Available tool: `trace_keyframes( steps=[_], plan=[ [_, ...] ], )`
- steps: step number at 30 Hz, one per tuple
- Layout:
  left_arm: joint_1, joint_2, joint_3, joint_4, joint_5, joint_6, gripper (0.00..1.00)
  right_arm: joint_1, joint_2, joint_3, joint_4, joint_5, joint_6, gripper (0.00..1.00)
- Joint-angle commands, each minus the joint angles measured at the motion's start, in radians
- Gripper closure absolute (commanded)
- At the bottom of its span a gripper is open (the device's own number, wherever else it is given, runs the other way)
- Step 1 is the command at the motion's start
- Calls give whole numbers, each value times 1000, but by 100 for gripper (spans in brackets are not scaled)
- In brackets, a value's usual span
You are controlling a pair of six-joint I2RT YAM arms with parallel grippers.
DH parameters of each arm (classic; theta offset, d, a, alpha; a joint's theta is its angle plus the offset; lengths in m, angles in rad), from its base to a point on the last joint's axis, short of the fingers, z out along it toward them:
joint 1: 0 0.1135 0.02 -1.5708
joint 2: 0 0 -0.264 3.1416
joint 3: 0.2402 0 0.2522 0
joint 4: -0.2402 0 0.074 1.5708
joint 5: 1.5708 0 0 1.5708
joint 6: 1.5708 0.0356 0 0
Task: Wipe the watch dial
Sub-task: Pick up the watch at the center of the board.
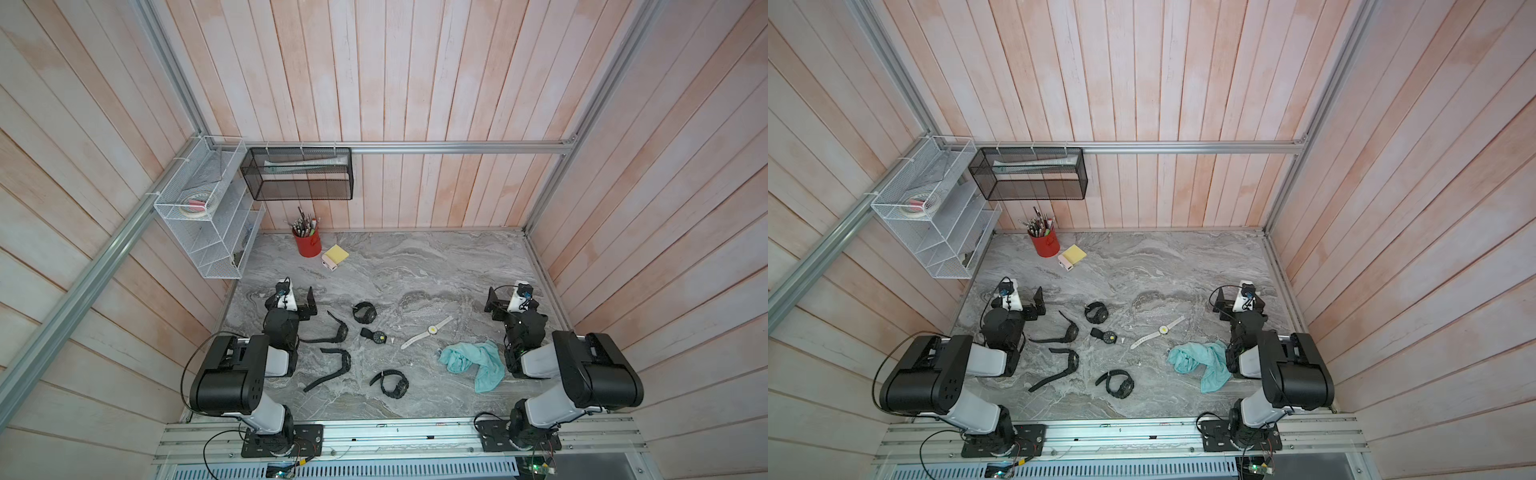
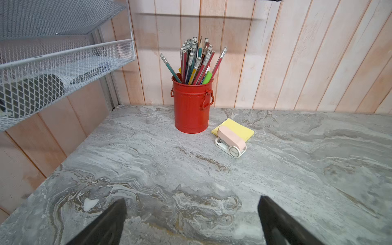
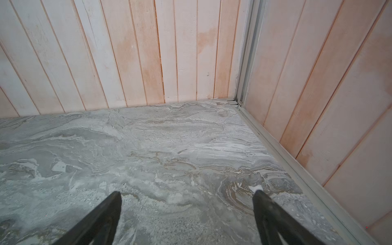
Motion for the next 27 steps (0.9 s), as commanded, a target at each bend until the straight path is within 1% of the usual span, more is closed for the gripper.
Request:
trace_keyframes(
  steps=[1, 22, 23, 25, 26, 27],
  plan=[
    [6, -4, 6, 4, 15, 3, 0, -4, 7, 10, 5, -12, -11, 2],
    [9, -4, 11, -5, 21, -3, 0, -4, 8, 11, 6, -11, -12, 2],
    [9, -6, 10, -3, 20, -3, 0, -4, 5, 11, 8, 12, -4, 2],
    [10, -22, 20, -35, -16, -20, 0, -4, -51, 16, -50, 98, 28, 2],
    [10, -31, 29, -52, -32, -22, 0, -4, -96, 31, -119, 117, 33, 2],
    [9, -58, 53, -110, -57, -31, 0, -4, -154, 58, -215, 134, 37, 2]
  ],
)
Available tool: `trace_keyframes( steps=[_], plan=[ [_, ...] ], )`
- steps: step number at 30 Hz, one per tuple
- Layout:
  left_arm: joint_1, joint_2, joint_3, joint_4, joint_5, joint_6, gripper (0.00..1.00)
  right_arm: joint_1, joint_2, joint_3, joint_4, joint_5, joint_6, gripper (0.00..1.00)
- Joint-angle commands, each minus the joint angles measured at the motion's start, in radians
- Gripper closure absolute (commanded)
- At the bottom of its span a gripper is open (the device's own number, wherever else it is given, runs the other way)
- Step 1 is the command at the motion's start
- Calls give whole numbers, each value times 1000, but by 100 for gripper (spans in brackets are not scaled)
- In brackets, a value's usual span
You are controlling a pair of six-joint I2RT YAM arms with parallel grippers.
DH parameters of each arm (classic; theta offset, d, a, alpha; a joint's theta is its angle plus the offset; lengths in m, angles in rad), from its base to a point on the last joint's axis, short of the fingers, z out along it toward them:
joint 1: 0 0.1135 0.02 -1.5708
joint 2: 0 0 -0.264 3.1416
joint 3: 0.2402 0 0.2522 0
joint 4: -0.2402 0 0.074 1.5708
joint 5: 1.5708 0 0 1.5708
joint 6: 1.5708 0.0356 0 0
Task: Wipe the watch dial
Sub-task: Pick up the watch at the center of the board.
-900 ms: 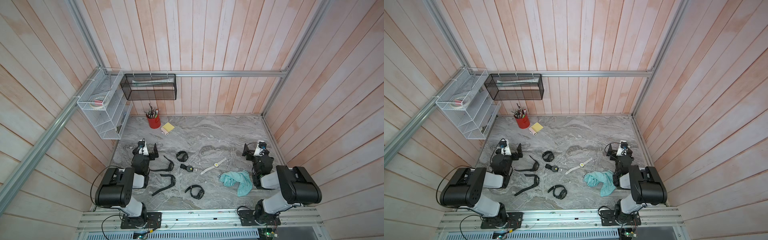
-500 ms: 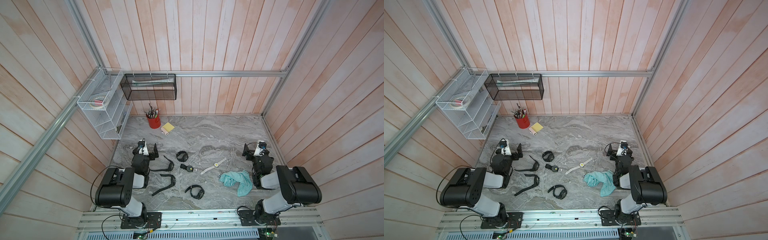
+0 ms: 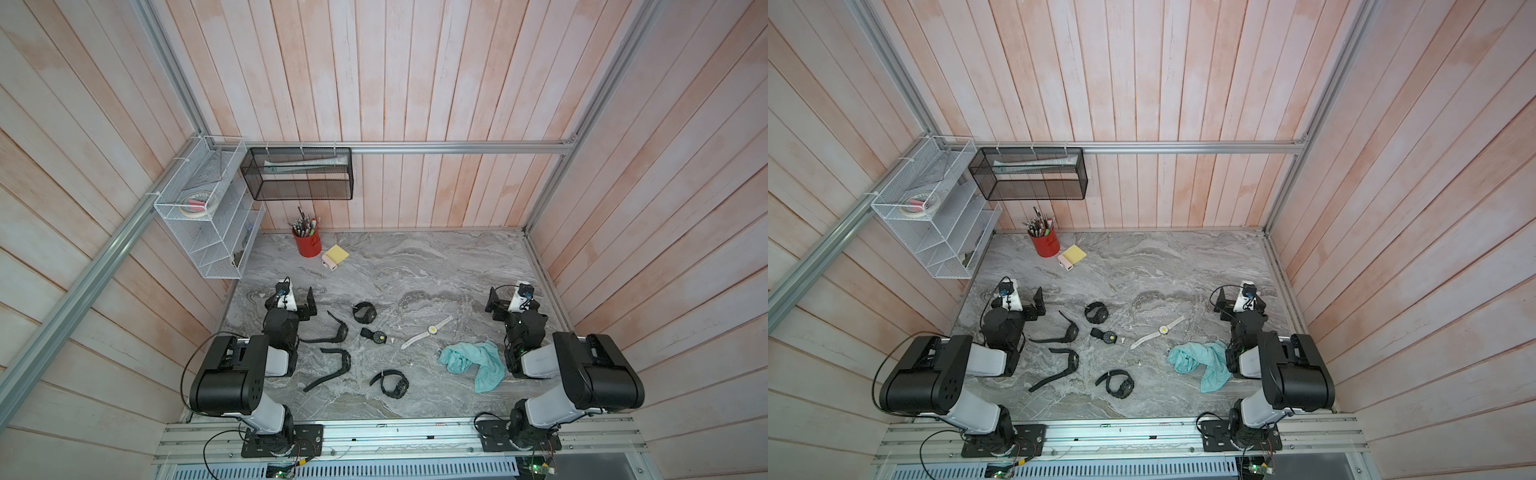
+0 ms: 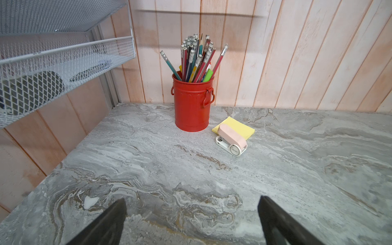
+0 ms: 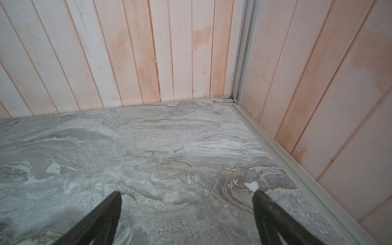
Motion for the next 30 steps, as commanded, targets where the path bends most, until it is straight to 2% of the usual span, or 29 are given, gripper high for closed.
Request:
trace_keyframes(
  steps=[1, 4, 6, 13, 15, 17, 21, 25, 30],
  plan=[
    [6, -77, 85, -175, -69, -30, 0, -5, -150, 83, -235, 101, 40, 2],
    [6, -159, 268, -548, -77, -73, 0, -8, -248, 176, -486, 129, 96, 2],
    [5, -183, 381, -739, -18, -125, 0, -8, -274, 201, -564, 102, 129, 2],
    [-10, -143, 697, -1229, 148, -438, 0, -7, -272, 299, -838, -33, 239, 2],
    [-27, -125, 741, -1283, 217, -467, 0, -6, -266, 327, -910, -61, 251, 2],
    [-50, -115, 770, -1332, 227, -508, 0, -5, -264, 350, -978, -84, 258, 2],
    [-55, -70, 828, -1418, 319, -583, 0, -5, -272, 383, -1069, -141, 265, 2],
    [-79, 19, 940, -1602, 357, -646, 0, -6, -288, 392, -1133, -171, 271, 2],
    [-158, 88, 1027, -1705, 392, -772, 0, -5, -299, 380, -1175, -171, 293, 2]
  ],
)
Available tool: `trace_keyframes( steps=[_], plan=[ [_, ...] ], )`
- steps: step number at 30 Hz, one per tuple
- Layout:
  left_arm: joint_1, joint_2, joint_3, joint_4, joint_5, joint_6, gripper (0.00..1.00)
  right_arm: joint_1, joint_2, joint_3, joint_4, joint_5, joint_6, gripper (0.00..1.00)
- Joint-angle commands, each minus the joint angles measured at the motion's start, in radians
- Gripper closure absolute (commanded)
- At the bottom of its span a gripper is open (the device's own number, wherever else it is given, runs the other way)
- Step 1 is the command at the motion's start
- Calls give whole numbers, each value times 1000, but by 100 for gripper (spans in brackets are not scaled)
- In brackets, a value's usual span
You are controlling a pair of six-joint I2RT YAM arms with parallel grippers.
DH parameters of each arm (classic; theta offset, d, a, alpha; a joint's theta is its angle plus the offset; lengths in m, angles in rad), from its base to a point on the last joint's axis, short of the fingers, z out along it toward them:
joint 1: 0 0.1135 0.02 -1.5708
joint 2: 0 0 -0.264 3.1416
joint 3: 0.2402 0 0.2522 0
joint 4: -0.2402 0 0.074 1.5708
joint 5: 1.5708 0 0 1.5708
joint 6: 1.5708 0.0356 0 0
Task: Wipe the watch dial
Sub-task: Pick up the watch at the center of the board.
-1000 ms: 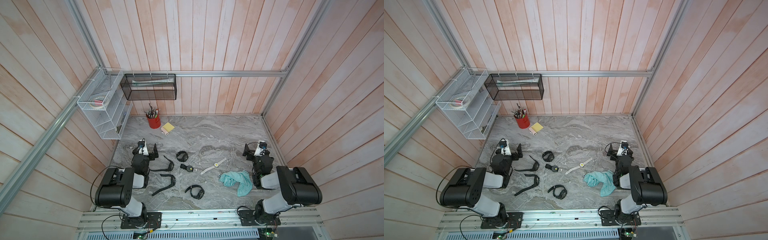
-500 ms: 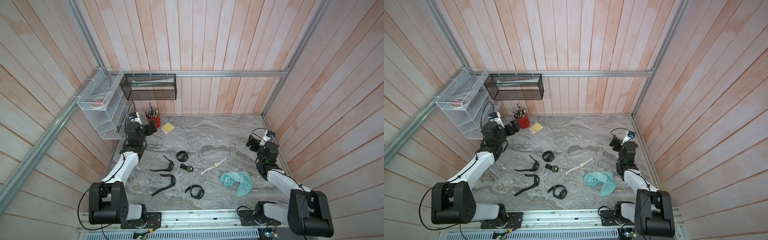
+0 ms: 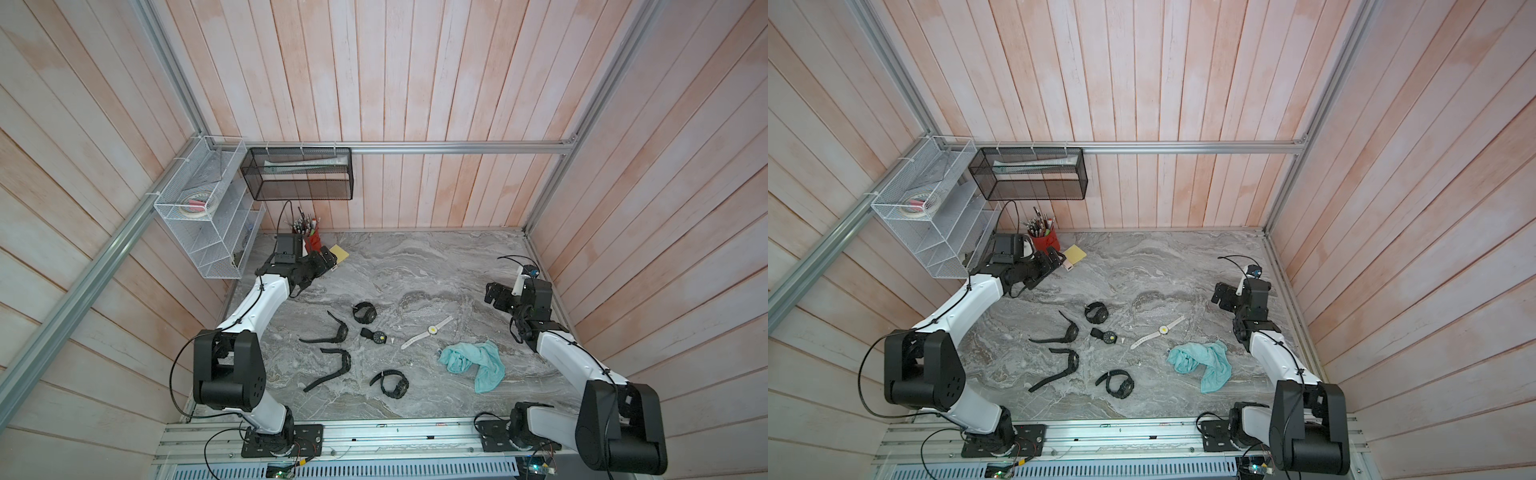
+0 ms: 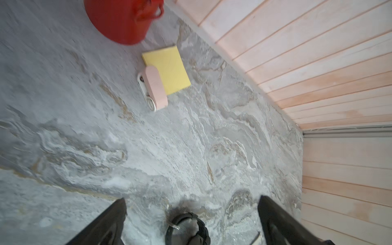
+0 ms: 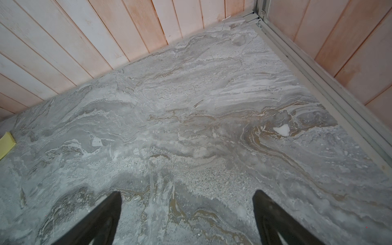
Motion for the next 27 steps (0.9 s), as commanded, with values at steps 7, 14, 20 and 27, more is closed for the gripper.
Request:
trace_keyframes(
  steps=[7, 14, 20, 27],
  plan=[
    [-161, 126, 153, -224, 12, -257, 0, -2, -25, 39, -200, 0, 96, 7],
    [-236, 204, 140, -182, 61, -404, 0, 3, -42, 47, -267, -48, 119, 11],
    [-273, 263, 174, -206, 8, -433, 6, 7, -83, -6, -230, -13, 148, 12],
    [-287, 345, 233, -285, -1, -419, 13, 9, -84, -10, -209, -26, 144, 12]
  ],
)
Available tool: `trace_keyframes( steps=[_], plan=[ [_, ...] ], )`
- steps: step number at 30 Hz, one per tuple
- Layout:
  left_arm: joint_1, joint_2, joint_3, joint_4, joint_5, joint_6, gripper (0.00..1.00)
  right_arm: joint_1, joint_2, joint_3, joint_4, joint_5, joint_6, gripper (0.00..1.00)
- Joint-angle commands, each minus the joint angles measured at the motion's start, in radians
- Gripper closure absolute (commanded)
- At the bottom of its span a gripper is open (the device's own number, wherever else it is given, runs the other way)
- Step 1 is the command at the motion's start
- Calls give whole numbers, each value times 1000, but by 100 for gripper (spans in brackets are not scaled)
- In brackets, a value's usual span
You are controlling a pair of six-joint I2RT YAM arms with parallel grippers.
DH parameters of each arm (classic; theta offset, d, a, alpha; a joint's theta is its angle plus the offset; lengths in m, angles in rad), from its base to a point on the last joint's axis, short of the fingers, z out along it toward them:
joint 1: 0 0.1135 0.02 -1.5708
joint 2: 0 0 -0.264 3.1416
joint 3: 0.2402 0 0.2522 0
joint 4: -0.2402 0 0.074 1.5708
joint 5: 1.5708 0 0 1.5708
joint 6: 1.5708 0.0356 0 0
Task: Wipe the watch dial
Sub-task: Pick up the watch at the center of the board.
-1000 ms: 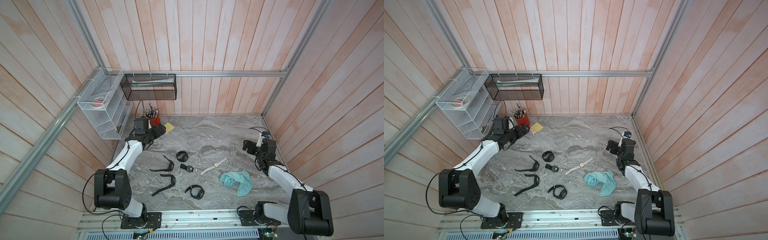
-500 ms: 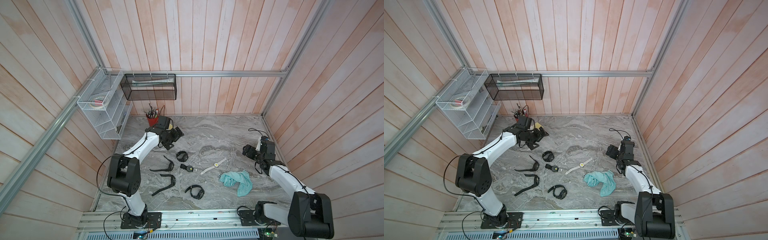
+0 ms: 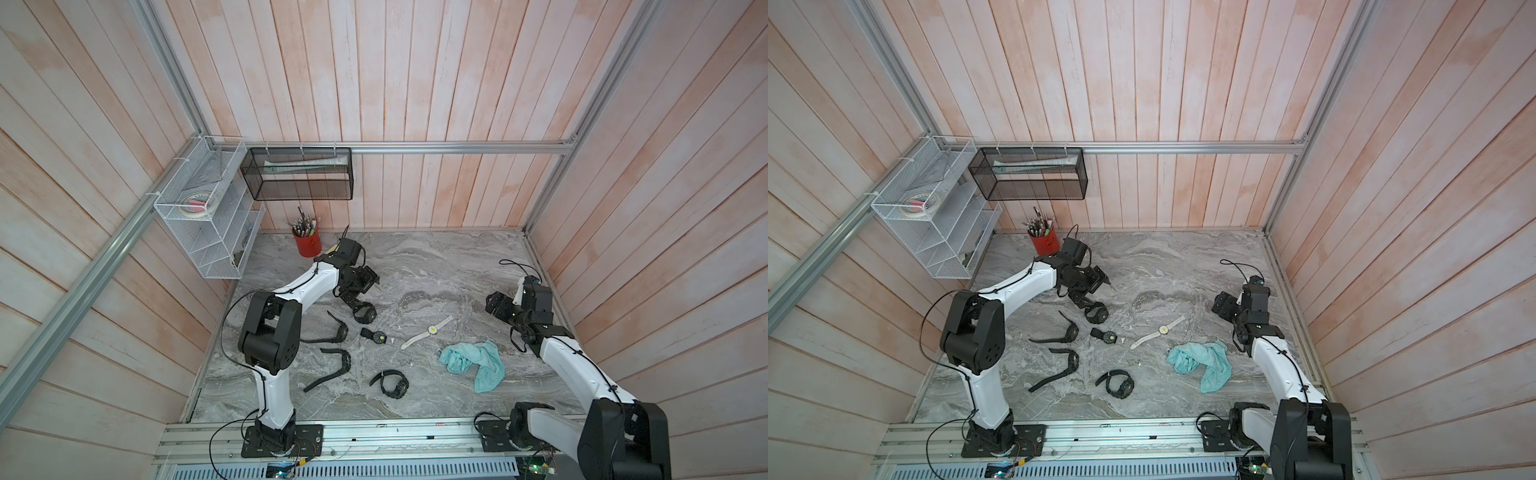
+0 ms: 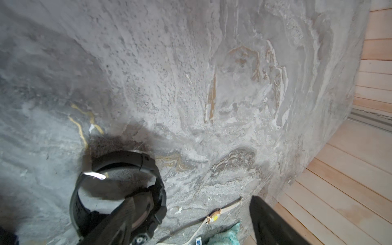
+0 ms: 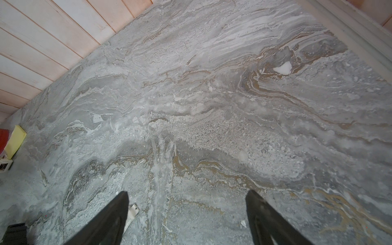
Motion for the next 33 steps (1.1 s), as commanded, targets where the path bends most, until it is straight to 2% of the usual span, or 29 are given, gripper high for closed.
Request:
trace_keyframes(
  steps=[1, 5, 6, 10, 17, 30, 33],
  plan=[
    [-15, 22, 14, -65, -36, -2, 13, 5, 1, -5, 14, 2, 8, 12],
    [-17, 38, 1, -64, -29, 2, 15, 5, -1, -14, 26, -2, 8, 12],
    [-17, 50, 8, -65, -26, 15, 18, 5, 0, -17, 33, -3, 9, 12],
    [-22, 111, 76, -134, -27, 61, 22, 5, 16, -11, 38, -2, 2, 12],
    [-27, 162, 124, -187, -33, 129, 45, 5, 24, -20, 51, 8, -11, 12],
    [-28, 209, 130, -196, -9, 151, 59, 5, 59, -11, 52, 23, -49, 12],
    [-27, 211, 127, -191, -4, 154, 65, 6, 71, -10, 52, 24, -54, 12]
  ],
)
